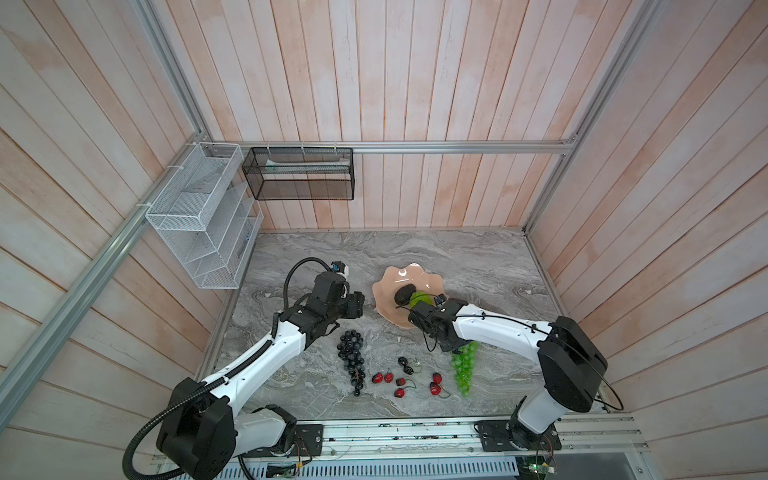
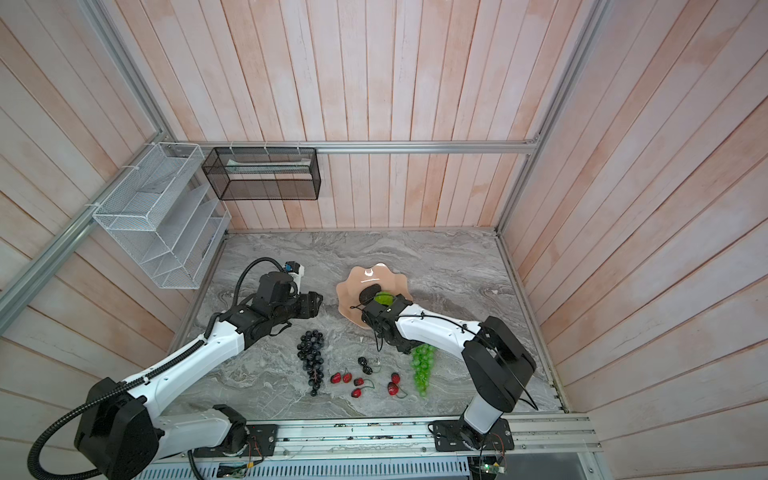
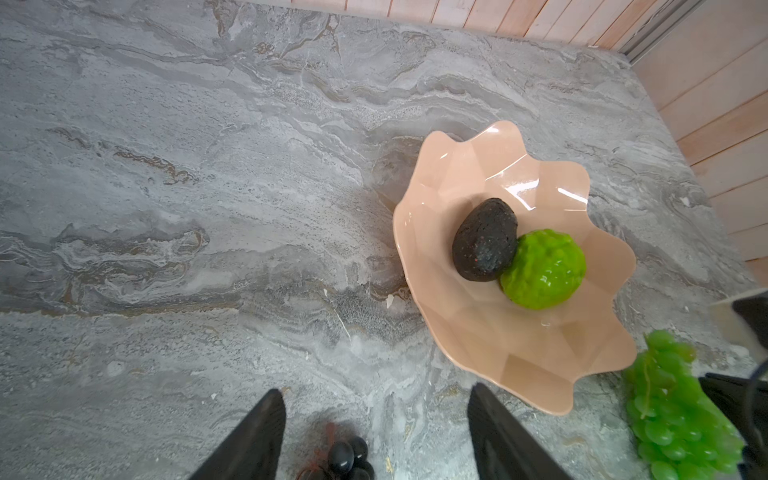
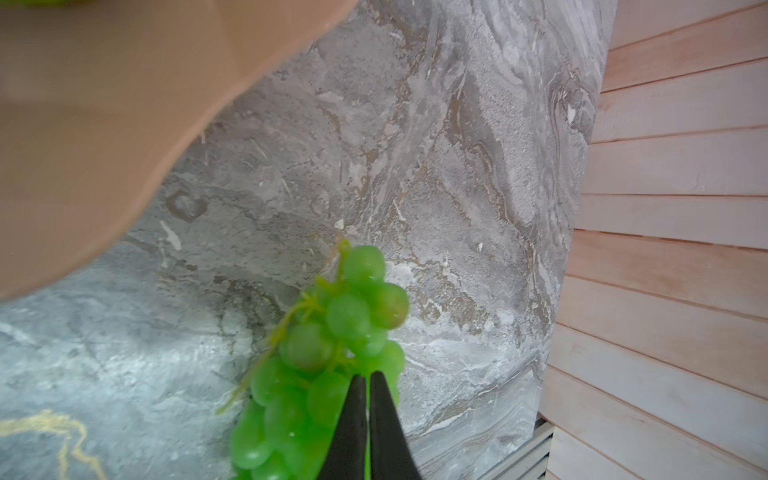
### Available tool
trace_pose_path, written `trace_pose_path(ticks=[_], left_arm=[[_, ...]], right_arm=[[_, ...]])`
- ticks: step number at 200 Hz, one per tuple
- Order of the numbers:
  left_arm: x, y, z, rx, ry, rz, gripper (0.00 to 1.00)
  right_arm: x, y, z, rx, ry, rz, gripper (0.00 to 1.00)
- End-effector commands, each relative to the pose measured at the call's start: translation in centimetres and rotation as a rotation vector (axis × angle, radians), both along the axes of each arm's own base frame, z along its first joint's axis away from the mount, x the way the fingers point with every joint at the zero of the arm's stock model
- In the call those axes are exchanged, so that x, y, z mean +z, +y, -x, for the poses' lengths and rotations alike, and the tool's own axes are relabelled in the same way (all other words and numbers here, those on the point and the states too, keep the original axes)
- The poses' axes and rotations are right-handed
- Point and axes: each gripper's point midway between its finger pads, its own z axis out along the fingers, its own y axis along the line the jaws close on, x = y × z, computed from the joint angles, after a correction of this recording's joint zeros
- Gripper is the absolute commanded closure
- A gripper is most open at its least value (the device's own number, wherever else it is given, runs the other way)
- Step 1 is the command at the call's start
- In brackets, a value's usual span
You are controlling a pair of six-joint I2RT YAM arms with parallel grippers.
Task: Place and organize the fake fruits in the fruit bowl
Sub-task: 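Lower the right gripper onto the green grape bunch and close on it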
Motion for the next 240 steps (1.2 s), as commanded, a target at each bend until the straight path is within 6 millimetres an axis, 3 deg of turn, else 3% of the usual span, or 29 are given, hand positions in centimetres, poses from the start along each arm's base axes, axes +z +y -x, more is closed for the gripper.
trace_pose_path(ticks=[1,67,128,166,240], left_arm=[[0.6,0.1,0.0,0.005,-0.020,0.027,0.28],[0.5,-0.1,0.0,-0.001,-0.009,0.033,0.28],[0.4,-0.4,-0.5,-0.009,0.000,0.024,0.28],[0.6,-1.2,-1.2,-0.025,0.015,0.037,0.28],[0.7,-2.0,-1.8,-0.019,0.051,0.072,0.28]], right_arm=[[1.3,-0.3,-0.2,-0.041,-0.041,-0.077,0.96],[1.7,-0.8,-0.1,-0.155,-0.071,-0.360,0.96],[0.7,-2.8,0.4,-0.362,-0.087,-0.860,0.80],[1.5,-2.3,0.0,-0.340,-0.143,-1.110,0.70],[-0.4,-1.1,-0.6,-0.254,-0.033,-1.112,0.70]])
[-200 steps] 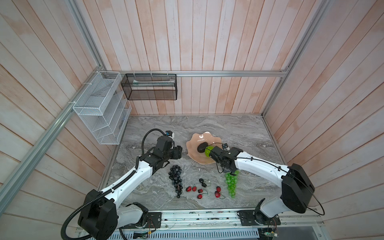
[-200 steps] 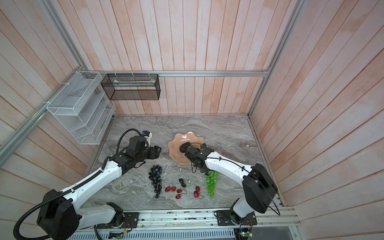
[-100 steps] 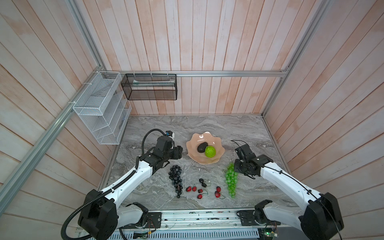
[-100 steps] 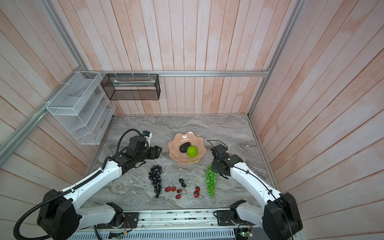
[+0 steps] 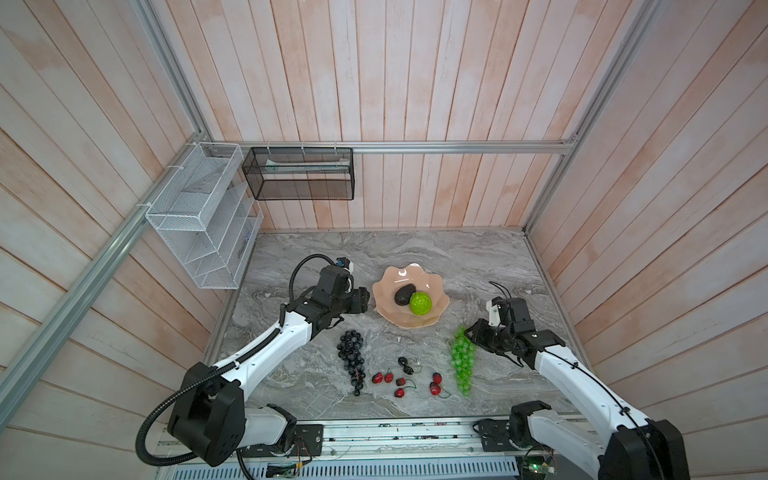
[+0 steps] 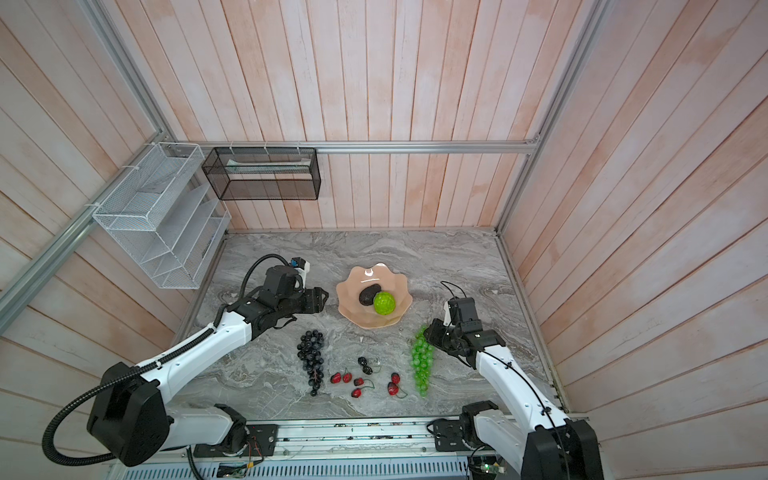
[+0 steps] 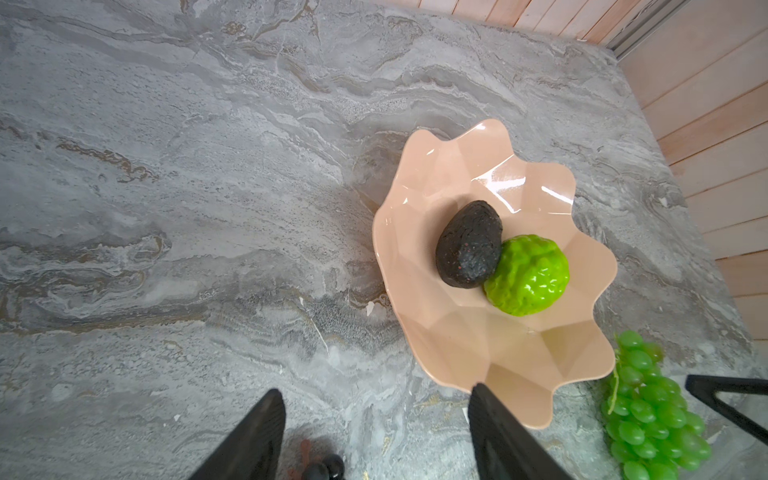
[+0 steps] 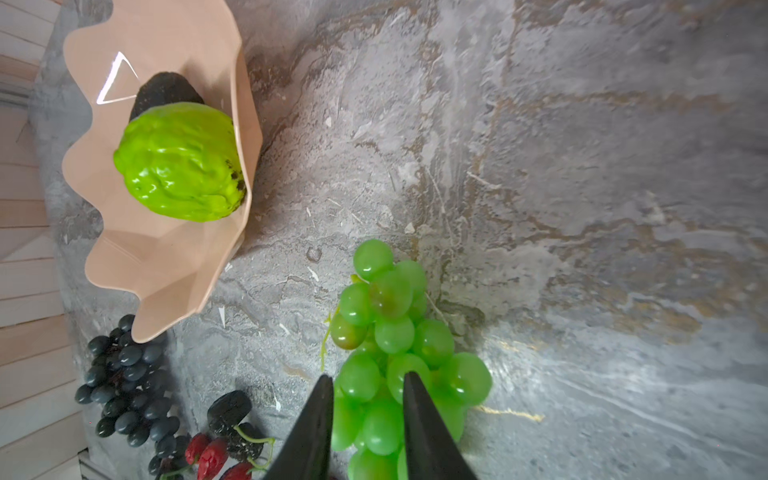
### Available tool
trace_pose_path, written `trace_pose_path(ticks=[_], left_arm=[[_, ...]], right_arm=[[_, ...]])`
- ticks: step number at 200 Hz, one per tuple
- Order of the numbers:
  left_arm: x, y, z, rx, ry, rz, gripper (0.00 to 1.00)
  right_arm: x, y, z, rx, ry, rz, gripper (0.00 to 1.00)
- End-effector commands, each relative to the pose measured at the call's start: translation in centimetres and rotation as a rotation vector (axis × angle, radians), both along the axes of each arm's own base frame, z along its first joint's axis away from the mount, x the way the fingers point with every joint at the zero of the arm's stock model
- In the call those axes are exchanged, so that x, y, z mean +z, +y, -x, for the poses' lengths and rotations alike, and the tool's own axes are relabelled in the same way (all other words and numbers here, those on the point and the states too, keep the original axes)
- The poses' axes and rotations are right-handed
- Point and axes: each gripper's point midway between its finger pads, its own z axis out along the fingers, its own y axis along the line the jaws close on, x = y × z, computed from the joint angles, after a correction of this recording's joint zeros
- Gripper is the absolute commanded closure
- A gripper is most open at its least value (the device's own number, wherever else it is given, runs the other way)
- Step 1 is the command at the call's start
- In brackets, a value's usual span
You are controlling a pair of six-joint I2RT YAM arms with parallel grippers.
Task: Place and organize the fake fruits in the fruit bowl
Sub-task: 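Lower the right gripper onto the green grape bunch and close on it, then lift the green grape bunch with the right gripper off the table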
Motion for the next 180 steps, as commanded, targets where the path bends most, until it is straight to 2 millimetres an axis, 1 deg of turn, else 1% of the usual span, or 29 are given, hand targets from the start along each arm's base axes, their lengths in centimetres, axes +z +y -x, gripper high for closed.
trace_pose_path(ticks=[1,36,75,95,116,133,151,164,174,180], left_arm=[[1.1,-0.4,-0.6,0.007,-0.004,0.028,0.28],[1.2,-0.3,-0.6,0.011,0.001,0.025,0.28],[1.3,-0.3,-0.7,0.020,0.002,0.027,0.28],[1.3,-0.3,-0.8,0.019,0.002,0.027,0.28],[1.2,-0.4,-0.9,0.016,0.000,0.030,0.28],[1.1,-0.6,-0.9,0.010,0.002,0.032,0.28],[1.0,-0.6,-0.9,0.003,0.003,0.029,0.28],[1.0,-0.6,-0.9,0.001,0.001,0.027,0.28],[1.0,-0.6,-0.9,0.001,-0.003,0.030,0.28],[1.0,-0.6,-0.9,0.000,-0.004,0.029,0.28]], right_arm=[[0.2,0.8,-0.7,0.075,-0.014,-0.016,0.70],[-0.7,0.5,-1.3,0.111,0.014,0.028,0.72],[-2.1,0.8,-0.6,0.140,0.098,0.038,0.73],[-2.2,0.5,0.0,0.123,0.119,0.074,0.72],[-2.1,-0.5,0.5,0.086,0.122,0.128,0.69],[-1.8,-0.7,0.8,0.072,0.117,0.147,0.63],[-1.1,-1.1,0.8,0.060,0.112,0.176,0.61],[-0.2,-1.4,0.5,0.041,0.087,0.189,0.52],[0.2,-1.7,0.3,0.022,0.071,0.194,0.43],[0.4,-1.8,0.2,0.015,0.064,0.197,0.39]])
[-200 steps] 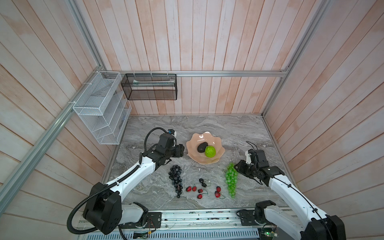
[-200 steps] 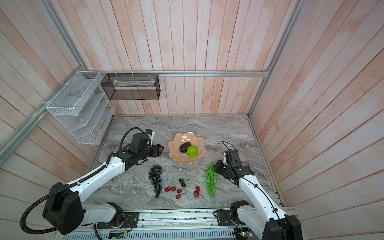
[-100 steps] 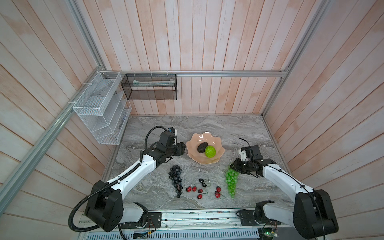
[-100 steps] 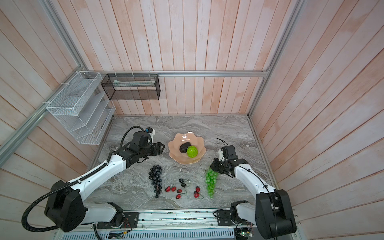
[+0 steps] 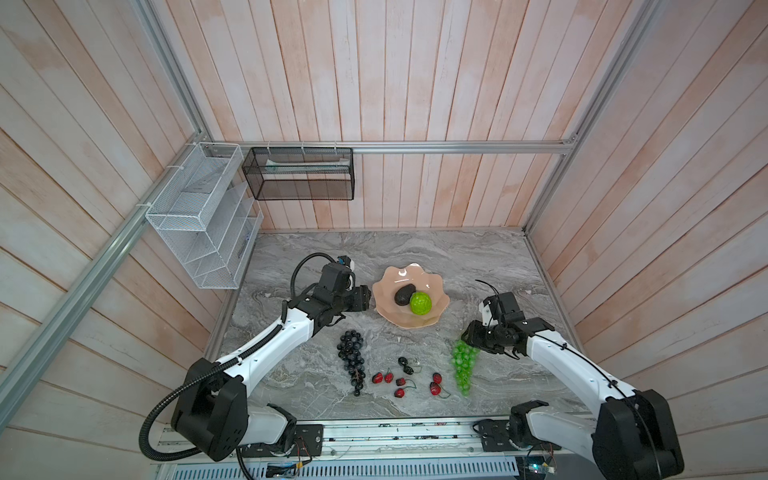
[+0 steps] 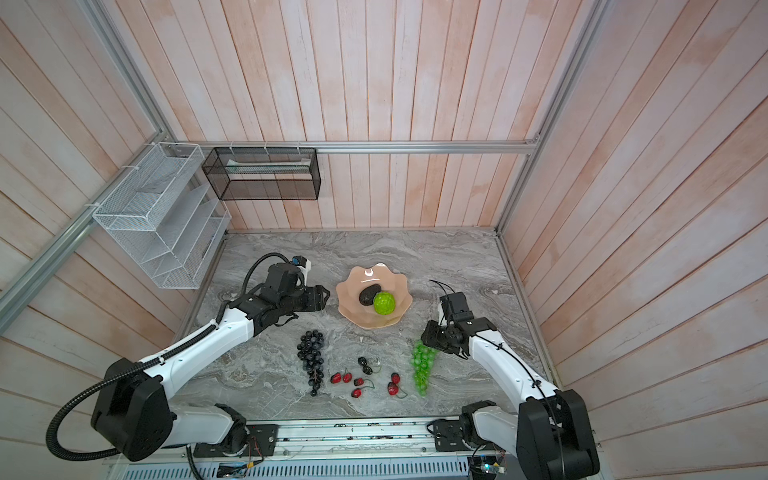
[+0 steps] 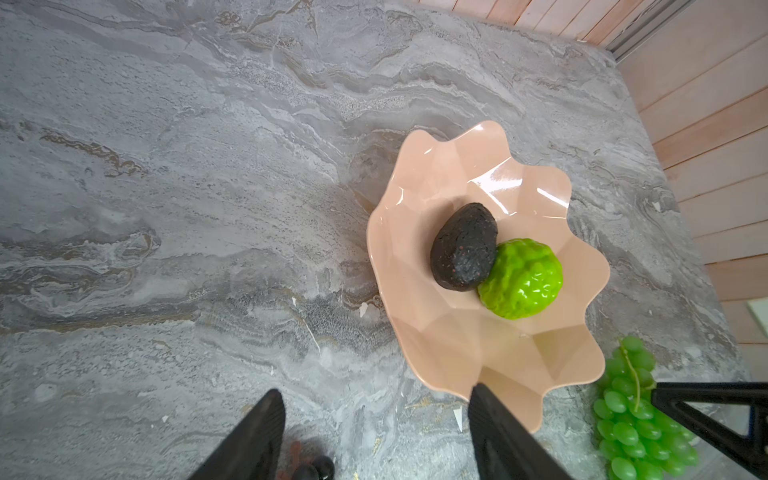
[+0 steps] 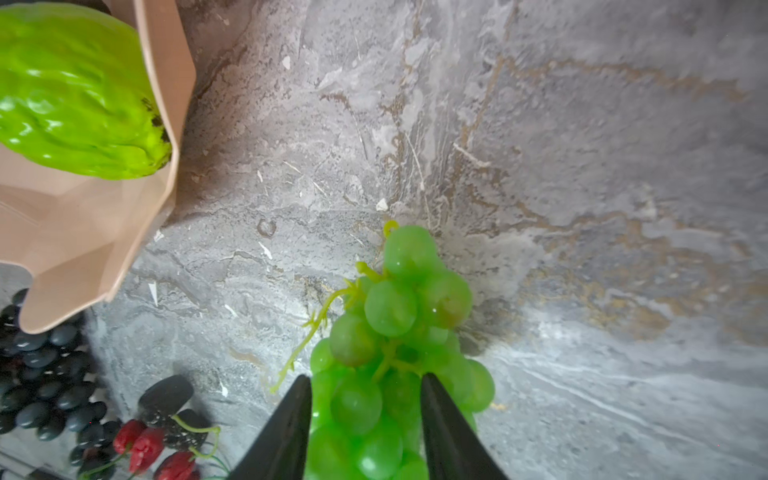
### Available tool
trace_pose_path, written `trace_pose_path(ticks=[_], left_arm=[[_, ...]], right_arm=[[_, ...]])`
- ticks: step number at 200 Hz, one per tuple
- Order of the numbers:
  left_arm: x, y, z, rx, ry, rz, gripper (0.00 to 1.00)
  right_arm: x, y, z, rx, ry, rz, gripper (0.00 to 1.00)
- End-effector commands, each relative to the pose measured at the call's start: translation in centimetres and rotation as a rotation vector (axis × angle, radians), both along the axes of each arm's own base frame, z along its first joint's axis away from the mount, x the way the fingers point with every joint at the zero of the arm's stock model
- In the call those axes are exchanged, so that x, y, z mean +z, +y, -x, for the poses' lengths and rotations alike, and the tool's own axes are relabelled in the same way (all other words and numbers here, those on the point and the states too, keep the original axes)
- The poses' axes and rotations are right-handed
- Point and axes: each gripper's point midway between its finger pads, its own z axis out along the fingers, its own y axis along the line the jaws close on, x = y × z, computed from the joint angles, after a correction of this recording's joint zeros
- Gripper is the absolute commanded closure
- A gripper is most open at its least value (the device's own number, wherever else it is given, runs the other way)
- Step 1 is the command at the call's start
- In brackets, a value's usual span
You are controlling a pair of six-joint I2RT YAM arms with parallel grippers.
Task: Place and organize the fake fruits in the fruit bowl
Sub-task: 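Lift the green grape bunch with the right gripper off the table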
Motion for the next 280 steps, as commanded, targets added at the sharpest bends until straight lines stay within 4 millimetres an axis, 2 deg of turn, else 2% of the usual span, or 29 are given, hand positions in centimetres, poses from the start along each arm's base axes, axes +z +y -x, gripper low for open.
trace_pose_path(ticks=[1,15,38,59,88,133,178,204,245,280], left_arm=[[0.9,-0.4,-0.6,-0.009,-0.025,0.020,0.28],[0.8,-0.4,-0.5,-0.011,-0.024,0.022,0.28],[0.7,-0.2,-0.2,-0.010,-0.025,0.023,0.28],[0.9,0.0,-0.1,-0.006,-0.030,0.014,0.28],[1.1,0.3,0.1,0.001,-0.038,0.011,0.28],[1.1,0.4,0.2,0.007,-0.036,0.012,0.28],[1.4,0.6,0.2,0.015,-0.038,0.012,0.28],[1.7,0.5,0.3,0.017,-0.037,0.019,0.28],[2.5,0.4,0.1,0.024,-0.039,0.031,0.28],[3.0,0.5,0.2,0.030,-0.042,0.040,0.28]], right_arm=[[1.4,-1.1,-0.3,-0.049,-0.029,0.054,0.38],[1.5,-1.3,-0.4,-0.054,-0.034,0.064,0.33],[0.4,-0.7,-0.6,-0.039,-0.018,0.039,0.26],[-0.9,0.3,-0.7,0.002,0.017,0.006,0.26],[-2.0,0.6,-1.2,0.019,0.019,0.010,0.27],[-4.2,1.1,-1.2,0.049,0.064,-0.001,0.39],[-4.8,0.8,-1.1,0.066,0.067,0.021,0.56],[-3.7,0.9,-1.4,0.063,0.015,0.013,0.68],[-0.2,0.3,-1.7,0.028,-0.125,0.009,0.72],[1.8,0.4,-1.6,0.023,-0.202,-0.017,0.74]])
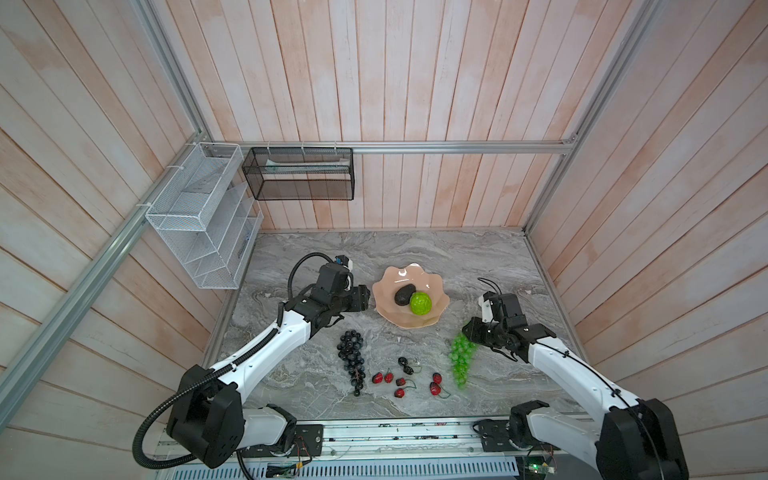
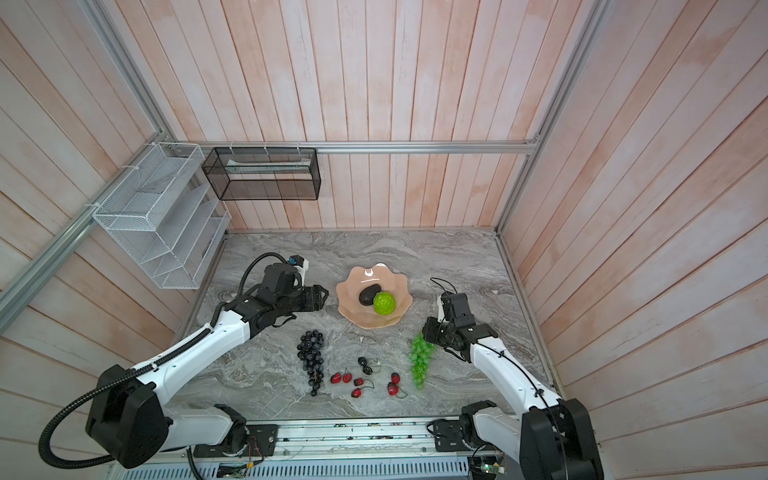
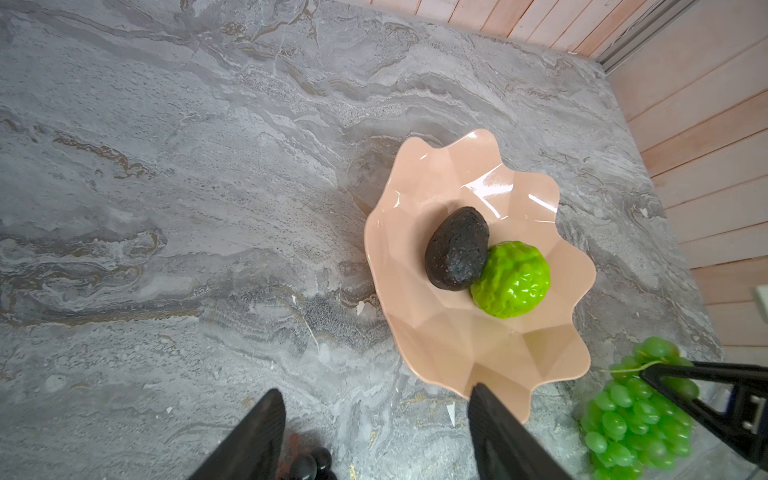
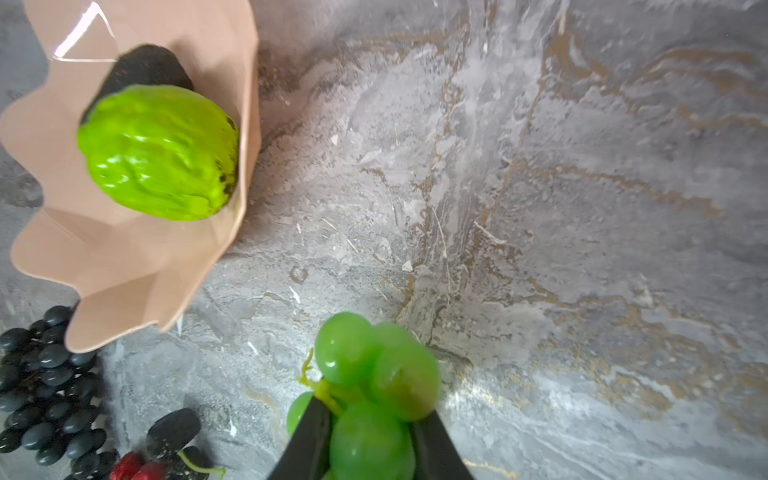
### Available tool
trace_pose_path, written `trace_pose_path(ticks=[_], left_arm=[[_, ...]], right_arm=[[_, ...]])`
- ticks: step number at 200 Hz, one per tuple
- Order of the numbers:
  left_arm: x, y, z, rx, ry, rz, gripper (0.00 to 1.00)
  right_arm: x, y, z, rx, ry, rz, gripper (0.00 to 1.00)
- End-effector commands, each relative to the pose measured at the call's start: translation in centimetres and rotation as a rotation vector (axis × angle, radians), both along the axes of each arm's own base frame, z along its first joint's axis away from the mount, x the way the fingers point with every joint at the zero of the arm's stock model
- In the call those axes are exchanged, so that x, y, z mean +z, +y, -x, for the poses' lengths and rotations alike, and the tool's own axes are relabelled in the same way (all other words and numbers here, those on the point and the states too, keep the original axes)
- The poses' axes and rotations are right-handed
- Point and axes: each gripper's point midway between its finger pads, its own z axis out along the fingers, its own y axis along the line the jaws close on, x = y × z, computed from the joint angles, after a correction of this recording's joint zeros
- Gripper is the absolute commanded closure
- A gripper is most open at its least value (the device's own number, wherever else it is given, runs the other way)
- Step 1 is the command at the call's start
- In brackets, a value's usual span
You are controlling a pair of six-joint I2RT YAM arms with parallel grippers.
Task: Place and organize the fake fruits in the fruit bowl
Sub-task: 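Lift the green grape bunch with the right gripper off the table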
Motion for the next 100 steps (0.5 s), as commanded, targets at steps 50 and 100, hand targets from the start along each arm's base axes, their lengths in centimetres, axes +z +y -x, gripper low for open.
trace_pose_path(ticks=[50,100], left_arm=[[2.8,0.6,-0.1,0.035,-0.043,0.020,0.28],[3.0,0.8,0.0,0.044,-0.047,0.019,0.28]], right_arm=[[3.1,0.4,0.4,0.012,-0.118,-0.013,0.76],[9.0,0.2,-0.2,0.000,-0.315,-0.027,0.80]])
